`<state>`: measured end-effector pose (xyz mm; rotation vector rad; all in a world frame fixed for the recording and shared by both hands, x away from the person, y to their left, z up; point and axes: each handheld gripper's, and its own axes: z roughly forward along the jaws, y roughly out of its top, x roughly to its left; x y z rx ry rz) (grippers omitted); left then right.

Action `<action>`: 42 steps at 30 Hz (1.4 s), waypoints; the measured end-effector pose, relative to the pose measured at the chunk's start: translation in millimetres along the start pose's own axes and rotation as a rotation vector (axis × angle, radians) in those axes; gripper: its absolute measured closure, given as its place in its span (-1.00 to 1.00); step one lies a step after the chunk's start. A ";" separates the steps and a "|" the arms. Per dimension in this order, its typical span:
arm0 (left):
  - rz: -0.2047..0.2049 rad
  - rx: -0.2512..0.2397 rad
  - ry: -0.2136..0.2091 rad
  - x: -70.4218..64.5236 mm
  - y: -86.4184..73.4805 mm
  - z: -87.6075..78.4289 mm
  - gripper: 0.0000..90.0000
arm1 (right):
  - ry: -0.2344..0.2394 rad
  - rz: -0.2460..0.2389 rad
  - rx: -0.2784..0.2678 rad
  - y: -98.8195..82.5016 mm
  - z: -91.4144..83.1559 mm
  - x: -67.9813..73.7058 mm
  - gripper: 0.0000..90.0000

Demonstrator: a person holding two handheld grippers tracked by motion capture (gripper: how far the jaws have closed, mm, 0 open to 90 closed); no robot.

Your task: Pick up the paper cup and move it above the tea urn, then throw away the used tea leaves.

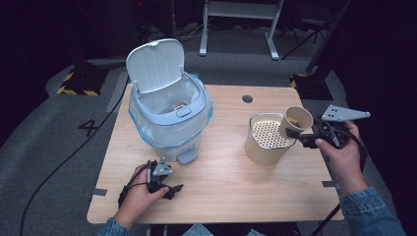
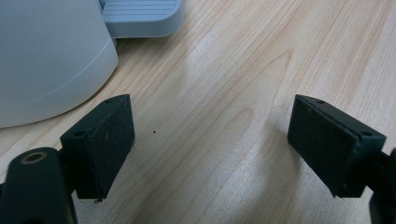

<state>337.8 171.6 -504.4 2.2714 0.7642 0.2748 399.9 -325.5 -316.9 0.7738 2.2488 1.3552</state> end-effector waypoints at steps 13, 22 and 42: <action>0.000 -0.002 0.000 0.8 0.1 0.2 -0.66 | -0.077 -0.008 0.037 7.0 23.6 -34.2 -0.28; 0.001 -0.001 0.001 1.0 -0.3 -0.2 -0.66 | -0.115 -0.078 0.072 8.6 32.2 -39.1 -0.28; 0.000 -0.001 0.001 1.1 -0.3 -0.3 -0.66 | -0.266 -0.415 0.195 7.2 47.5 -28.4 -0.28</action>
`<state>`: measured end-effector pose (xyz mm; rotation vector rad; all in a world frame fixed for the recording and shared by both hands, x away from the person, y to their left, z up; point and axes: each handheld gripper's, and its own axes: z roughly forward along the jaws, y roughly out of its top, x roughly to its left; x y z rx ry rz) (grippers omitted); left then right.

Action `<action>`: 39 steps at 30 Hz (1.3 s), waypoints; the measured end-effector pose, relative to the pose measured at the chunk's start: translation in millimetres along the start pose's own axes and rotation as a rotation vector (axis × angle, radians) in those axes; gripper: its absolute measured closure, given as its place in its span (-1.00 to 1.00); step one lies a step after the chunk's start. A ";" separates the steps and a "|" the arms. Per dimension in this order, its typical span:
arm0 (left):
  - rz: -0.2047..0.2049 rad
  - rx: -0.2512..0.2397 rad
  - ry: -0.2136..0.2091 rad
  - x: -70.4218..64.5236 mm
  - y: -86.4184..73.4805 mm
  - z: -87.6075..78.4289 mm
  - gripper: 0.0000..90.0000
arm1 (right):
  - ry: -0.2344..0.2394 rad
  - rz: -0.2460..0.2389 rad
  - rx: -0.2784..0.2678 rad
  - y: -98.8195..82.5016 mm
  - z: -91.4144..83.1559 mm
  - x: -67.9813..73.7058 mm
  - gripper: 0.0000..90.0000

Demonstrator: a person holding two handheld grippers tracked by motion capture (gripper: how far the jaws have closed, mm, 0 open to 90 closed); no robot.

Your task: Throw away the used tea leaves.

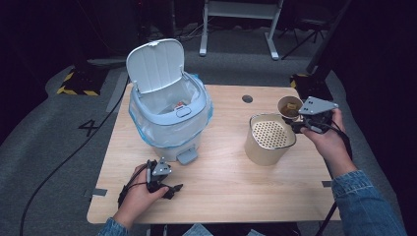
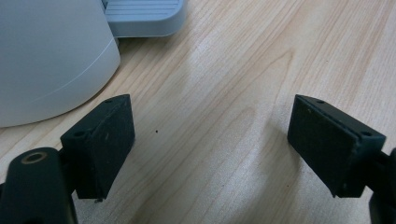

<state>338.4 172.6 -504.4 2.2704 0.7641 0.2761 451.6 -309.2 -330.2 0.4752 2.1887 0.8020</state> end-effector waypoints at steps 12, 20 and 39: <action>0.000 0.000 0.000 0.0 0.0 0.0 -0.66 | -0.161 -0.353 0.120 0.0 5.1 12.4 -0.28; 0.000 0.000 0.000 0.0 0.0 0.0 -0.66 | -0.248 -0.558 0.185 1.4 6.0 20.1 -0.27; 0.000 0.000 0.000 0.0 0.0 0.0 -0.66 | -0.526 -1.090 0.335 10.5 9.9 51.4 -0.27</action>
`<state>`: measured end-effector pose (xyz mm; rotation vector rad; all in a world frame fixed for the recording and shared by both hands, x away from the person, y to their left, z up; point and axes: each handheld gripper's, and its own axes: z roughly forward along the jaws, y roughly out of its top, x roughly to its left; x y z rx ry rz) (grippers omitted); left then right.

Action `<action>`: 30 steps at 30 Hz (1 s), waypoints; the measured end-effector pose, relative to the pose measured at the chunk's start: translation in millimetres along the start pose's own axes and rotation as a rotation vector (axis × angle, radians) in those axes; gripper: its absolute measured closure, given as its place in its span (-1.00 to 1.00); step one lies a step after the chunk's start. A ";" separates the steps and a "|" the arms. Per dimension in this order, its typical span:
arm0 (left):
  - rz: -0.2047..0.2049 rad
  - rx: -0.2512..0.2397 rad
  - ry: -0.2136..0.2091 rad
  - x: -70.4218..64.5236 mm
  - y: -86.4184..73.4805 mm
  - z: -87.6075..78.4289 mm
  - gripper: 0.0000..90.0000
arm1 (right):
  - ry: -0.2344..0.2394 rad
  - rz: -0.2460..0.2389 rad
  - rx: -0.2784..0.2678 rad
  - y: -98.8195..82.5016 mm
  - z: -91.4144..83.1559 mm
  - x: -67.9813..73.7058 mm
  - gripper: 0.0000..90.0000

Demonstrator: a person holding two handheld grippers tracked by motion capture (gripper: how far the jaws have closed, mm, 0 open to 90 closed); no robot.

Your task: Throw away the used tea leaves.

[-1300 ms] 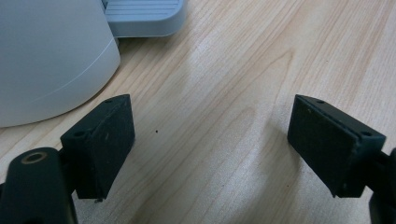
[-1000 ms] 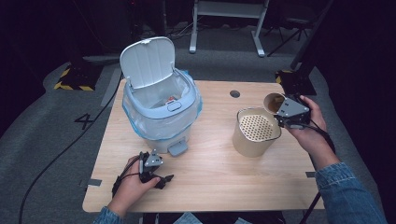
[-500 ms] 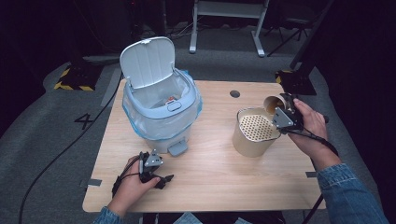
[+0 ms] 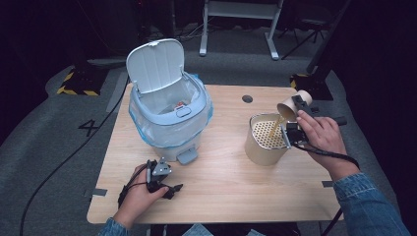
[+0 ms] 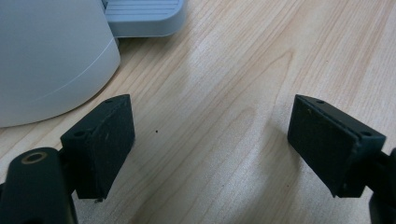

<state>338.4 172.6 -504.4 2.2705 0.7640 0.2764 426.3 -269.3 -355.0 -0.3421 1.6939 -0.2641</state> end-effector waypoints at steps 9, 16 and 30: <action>0.000 0.000 0.000 0.0 0.0 0.0 -0.66 | -0.142 -0.306 0.084 10.9 -3.1 7.7 -0.27; 0.000 0.000 0.000 0.0 0.0 0.0 -0.66 | -0.231 -0.512 0.128 18.7 -4.9 15.2 -0.27; 0.000 0.000 0.000 0.0 0.0 0.0 -0.66 | -0.268 -0.528 0.139 20.3 -8.3 9.4 -0.27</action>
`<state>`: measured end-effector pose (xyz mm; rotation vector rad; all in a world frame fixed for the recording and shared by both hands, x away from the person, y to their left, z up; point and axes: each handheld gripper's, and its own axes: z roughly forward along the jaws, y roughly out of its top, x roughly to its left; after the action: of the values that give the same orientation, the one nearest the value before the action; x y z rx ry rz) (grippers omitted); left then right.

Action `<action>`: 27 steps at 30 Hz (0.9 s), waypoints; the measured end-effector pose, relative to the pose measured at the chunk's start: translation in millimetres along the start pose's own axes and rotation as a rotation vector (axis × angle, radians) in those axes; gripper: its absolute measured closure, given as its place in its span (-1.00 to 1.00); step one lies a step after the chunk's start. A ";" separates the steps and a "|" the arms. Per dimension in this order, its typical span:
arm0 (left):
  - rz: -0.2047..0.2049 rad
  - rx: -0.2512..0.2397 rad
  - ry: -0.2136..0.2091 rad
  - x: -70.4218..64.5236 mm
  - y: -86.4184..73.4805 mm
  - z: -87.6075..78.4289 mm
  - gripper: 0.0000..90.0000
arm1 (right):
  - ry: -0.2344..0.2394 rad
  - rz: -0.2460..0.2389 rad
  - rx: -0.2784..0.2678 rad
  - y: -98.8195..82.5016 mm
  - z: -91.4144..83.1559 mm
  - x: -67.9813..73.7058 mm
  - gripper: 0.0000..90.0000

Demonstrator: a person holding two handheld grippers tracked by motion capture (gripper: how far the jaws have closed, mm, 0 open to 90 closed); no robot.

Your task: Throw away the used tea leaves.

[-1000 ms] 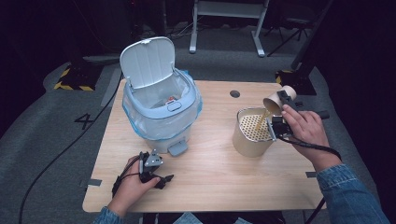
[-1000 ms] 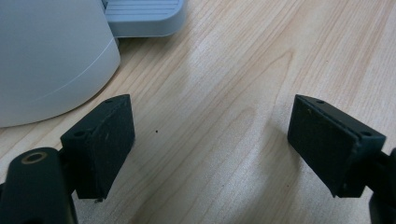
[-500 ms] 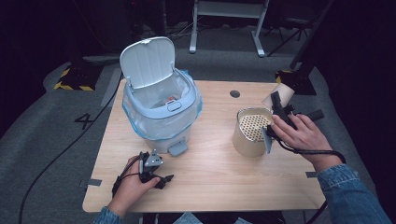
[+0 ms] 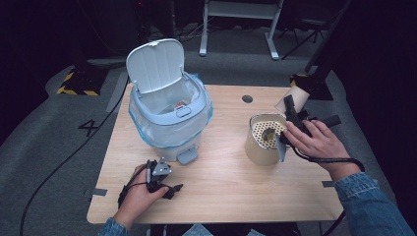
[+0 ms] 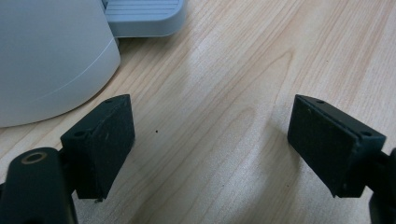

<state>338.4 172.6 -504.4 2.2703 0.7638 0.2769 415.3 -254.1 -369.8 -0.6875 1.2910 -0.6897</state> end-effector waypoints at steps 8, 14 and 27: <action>-0.001 0.000 0.000 0.0 0.0 0.0 -0.66 | 0.075 0.221 -0.055 -8.5 2.8 -3.9 -0.28; -0.001 0.000 0.000 0.0 0.0 0.0 -0.66 | 0.216 0.551 -0.125 -26.4 9.2 -4.4 -0.29; -0.001 0.000 0.000 -0.1 0.0 0.0 -0.66 | 0.561 1.271 -0.324 -55.8 22.8 11.2 -0.30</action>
<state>338.4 172.5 -504.5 2.2699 0.7645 0.2763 435.5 -295.9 -329.8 0.1950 2.0237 0.4248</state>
